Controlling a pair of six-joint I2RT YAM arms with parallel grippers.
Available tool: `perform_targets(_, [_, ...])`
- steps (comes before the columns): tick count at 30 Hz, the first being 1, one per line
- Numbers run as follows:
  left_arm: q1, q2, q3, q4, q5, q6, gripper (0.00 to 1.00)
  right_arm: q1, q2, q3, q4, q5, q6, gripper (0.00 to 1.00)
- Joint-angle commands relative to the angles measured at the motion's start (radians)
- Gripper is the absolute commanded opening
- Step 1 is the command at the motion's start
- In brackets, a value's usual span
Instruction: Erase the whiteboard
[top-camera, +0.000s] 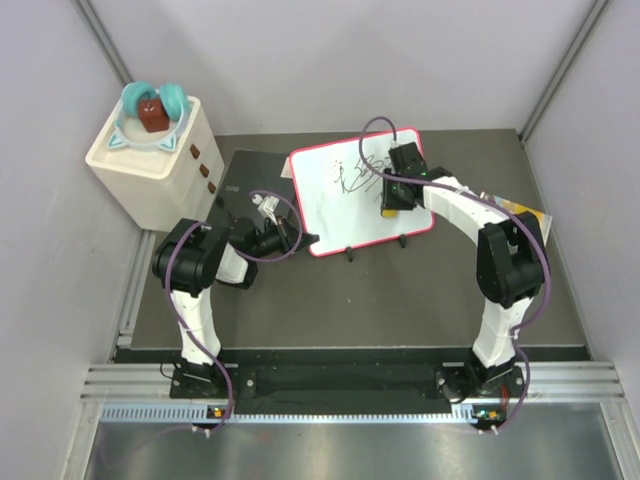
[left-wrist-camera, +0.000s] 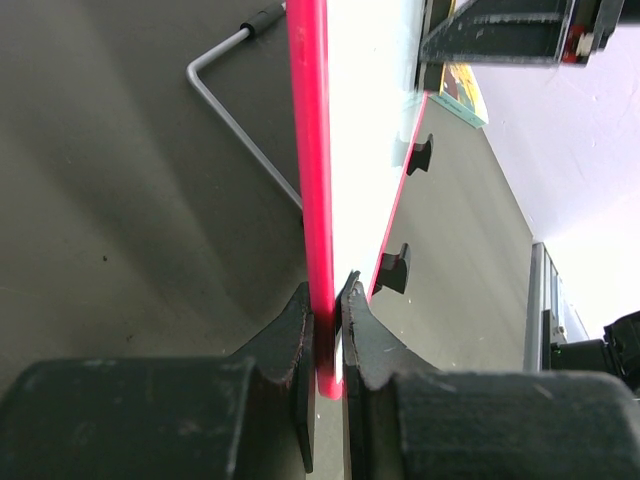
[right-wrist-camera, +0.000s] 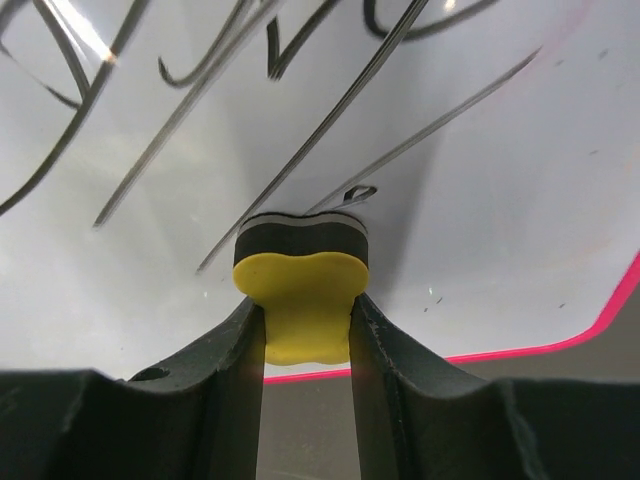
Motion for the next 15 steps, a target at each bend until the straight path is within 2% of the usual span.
perform_targets(1, [0.007, -0.003, -0.025, -0.108, -0.089, 0.141, 0.0, -0.056, 0.041, 0.122, 0.092, 0.071, -0.053, 0.0])
perform_targets(8, [0.006, -0.004, -0.025, -0.111, -0.092, 0.144, 0.0, -0.03, 0.101, 0.242, 0.026, 0.01, -0.07, 0.0])
perform_targets(15, [0.003, -0.006, -0.023, -0.114, -0.094, 0.147, 0.0, 0.102, 0.201, 0.337, -0.044, -0.01, -0.088, 0.0])
